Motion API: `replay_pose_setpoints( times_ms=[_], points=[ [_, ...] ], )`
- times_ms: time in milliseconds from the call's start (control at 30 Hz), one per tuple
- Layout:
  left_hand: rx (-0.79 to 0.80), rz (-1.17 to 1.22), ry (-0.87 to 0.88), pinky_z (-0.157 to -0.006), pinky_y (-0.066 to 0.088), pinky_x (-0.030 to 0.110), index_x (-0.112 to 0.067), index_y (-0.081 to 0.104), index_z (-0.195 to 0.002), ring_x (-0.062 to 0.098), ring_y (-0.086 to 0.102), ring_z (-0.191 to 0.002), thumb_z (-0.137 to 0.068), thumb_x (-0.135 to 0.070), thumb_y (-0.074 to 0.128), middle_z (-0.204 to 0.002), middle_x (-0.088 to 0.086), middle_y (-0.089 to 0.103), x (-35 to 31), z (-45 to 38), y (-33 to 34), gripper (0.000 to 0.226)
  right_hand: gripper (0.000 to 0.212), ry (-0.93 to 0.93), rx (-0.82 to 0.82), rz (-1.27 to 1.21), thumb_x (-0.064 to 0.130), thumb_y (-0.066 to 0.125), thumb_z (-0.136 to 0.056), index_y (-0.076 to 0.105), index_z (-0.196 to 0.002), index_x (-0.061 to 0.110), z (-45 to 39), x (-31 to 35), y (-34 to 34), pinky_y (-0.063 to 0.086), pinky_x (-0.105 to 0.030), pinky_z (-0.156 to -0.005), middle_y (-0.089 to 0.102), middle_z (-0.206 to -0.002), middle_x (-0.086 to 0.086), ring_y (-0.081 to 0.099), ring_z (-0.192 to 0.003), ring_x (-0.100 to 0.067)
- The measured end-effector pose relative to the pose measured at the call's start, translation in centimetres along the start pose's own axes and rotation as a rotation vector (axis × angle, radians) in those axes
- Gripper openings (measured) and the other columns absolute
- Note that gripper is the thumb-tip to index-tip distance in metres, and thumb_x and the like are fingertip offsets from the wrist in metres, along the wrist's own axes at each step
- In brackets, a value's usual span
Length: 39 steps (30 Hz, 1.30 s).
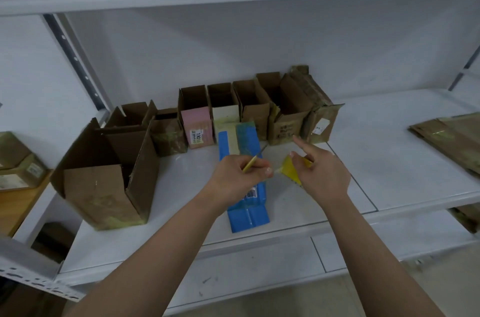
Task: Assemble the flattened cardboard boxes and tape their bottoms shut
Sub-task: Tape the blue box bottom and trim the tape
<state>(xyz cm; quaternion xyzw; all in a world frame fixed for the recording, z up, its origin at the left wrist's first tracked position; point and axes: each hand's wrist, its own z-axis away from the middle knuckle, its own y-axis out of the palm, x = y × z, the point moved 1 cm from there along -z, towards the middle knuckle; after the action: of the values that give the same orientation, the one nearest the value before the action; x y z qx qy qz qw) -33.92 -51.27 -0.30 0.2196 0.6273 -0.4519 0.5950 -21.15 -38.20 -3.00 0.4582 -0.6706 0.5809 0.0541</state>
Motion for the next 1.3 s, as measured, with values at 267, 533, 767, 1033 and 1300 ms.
replay_pose_setpoints(
  times_ms=[267, 533, 767, 1033, 1300],
  points=[
    [-0.009, -0.031, 0.045, -0.080, 0.052, 0.016, -0.020, 0.073, -0.105, 0.005, 0.068, -0.092, -0.088, -0.026, 0.070, -0.098, -0.003, 0.073, -0.4, 0.6, -0.3, 0.018, 0.033, 0.035, -0.014, -0.028, 0.043, 0.057, -0.094, 0.061, -0.126, 0.044, -0.3, -0.5, 0.4, 0.052, -0.036, -0.075, 0.071, -0.097, -0.001, 0.065, -0.095, -0.027],
    [-0.310, 0.011, 0.034, -0.062, 0.043, 0.009, -0.016, 0.071, -0.098, -0.014, 0.060, -0.067, -0.095, -0.022, 0.060, -0.088, -0.008, 0.072, 1.4, 1.0, -6.0, 0.012, 0.032, 0.119, -0.011, 0.081, 0.044, 0.051, -0.096, 0.061, -0.127, 0.040, -0.6, -2.5, -0.2, 0.046, -0.034, -0.074, 0.071, -0.107, -0.005, 0.063, -0.099, -0.032],
    [-0.357, -0.403, -0.214, -0.076, 0.050, 0.035, -0.027, 0.064, -0.091, 0.025, 0.063, -0.081, -0.096, -0.033, 0.053, -0.090, 0.004, 0.067, 8.7, 0.7, -8.0, 0.013, 0.036, 0.103, 0.062, 0.383, 0.045, 0.043, -0.099, 0.055, -0.133, 0.039, 0.3, -4.0, 1.8, 0.043, -0.029, -0.064, 0.071, -0.094, -0.007, 0.065, -0.084, -0.030],
    [-0.224, -0.713, -0.316, -0.087, 0.048, 0.037, -0.012, 0.058, -0.125, 0.033, 0.060, -0.104, -0.101, -0.025, 0.044, -0.115, 0.015, 0.062, 16.5, 0.8, -7.3, 0.031, 0.043, 0.117, 0.226, 0.438, 0.047, 0.042, -0.100, 0.047, -0.139, 0.031, 0.6, -5.6, 5.2, 0.049, -0.034, -0.085, 0.065, -0.120, -0.003, 0.061, -0.108, -0.026],
    [-0.430, -0.307, 0.103, -0.098, 0.047, 0.031, -0.024, 0.054, -0.136, 0.013, 0.053, -0.117, -0.094, -0.033, 0.059, -0.123, 0.001, 0.055, 11.3, 0.3, -6.5, 0.043, 0.045, -0.114, -0.003, 0.151, 0.048, 0.042, -0.099, 0.056, -0.135, 0.025, -0.1, -1.5, 4.1, 0.041, -0.046, -0.093, 0.056, -0.125, -0.017, 0.053, -0.113, -0.037]
  ],
)
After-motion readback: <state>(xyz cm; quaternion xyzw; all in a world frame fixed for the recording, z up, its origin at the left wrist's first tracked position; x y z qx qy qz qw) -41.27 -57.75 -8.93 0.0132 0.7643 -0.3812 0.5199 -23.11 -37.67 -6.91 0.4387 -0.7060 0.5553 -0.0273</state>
